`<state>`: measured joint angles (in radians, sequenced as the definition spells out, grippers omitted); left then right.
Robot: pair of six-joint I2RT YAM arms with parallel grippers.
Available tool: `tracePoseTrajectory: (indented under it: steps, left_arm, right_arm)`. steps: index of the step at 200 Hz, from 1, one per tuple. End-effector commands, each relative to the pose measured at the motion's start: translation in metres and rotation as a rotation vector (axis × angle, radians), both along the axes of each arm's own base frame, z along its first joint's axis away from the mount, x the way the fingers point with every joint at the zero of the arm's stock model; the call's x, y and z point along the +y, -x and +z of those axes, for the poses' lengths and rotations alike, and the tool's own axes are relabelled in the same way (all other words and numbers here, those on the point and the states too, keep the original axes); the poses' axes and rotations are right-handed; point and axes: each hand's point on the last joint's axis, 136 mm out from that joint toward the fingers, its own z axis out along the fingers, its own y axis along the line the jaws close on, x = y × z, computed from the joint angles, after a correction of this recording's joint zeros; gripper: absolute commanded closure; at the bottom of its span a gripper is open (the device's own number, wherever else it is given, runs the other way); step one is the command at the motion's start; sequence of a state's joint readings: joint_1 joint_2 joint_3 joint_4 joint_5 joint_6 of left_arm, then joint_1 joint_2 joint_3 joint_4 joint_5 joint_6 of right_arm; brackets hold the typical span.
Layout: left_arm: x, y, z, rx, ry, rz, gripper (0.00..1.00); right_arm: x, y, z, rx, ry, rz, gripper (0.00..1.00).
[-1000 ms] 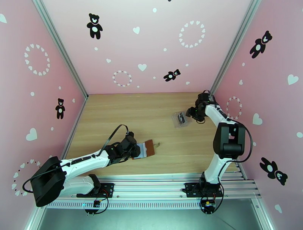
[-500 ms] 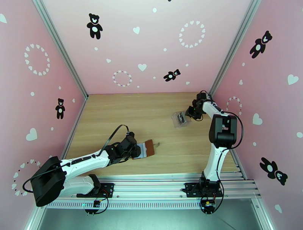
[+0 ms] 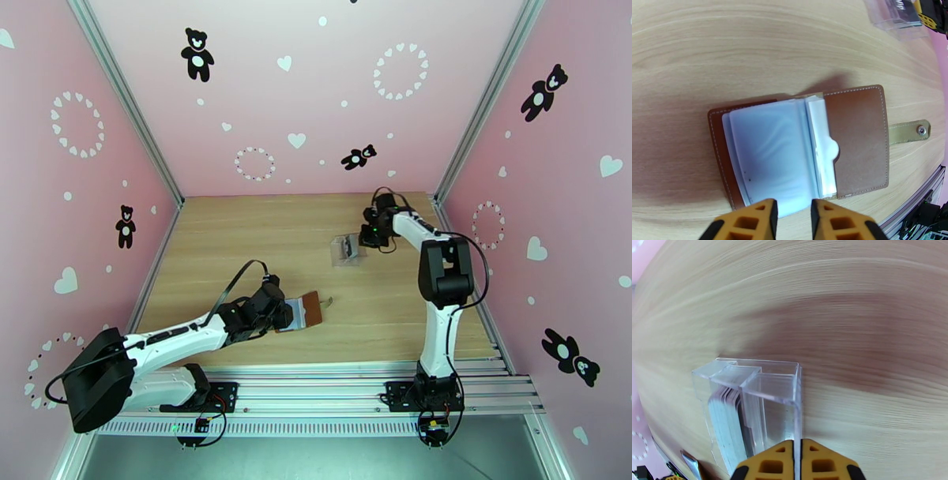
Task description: Put the credit cards into the card holder
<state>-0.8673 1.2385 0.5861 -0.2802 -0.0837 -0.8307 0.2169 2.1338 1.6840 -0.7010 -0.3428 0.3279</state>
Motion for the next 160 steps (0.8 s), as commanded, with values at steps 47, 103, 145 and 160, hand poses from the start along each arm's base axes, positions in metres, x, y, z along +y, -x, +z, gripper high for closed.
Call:
tracePoseTrajectory:
  steps: [47, 103, 145, 160]
  left_arm:
    - [0.013, 0.005, -0.003, -0.008, -0.038, 0.017, 0.71]
    - [0.027, 0.006, -0.007, -0.001, -0.063, 0.056, 0.7]
    - [0.035, 0.008, -0.001, -0.018, -0.056, 0.068, 0.7]
    - [0.039, 0.009, 0.0, -0.023, -0.05, 0.077, 0.7]
  right_arm:
    - [0.085, 0.011, -0.001, 0.052, -0.035, 0.11, 0.96]
    - [0.101, 0.016, 0.001, 0.068, -0.025, 0.111, 0.62]
    - [0.083, 0.015, 0.055, -0.054, 0.046, 0.117, 0.38]
    - [0.085, 0.02, 0.071, -0.079, 0.034, 0.145, 0.36]
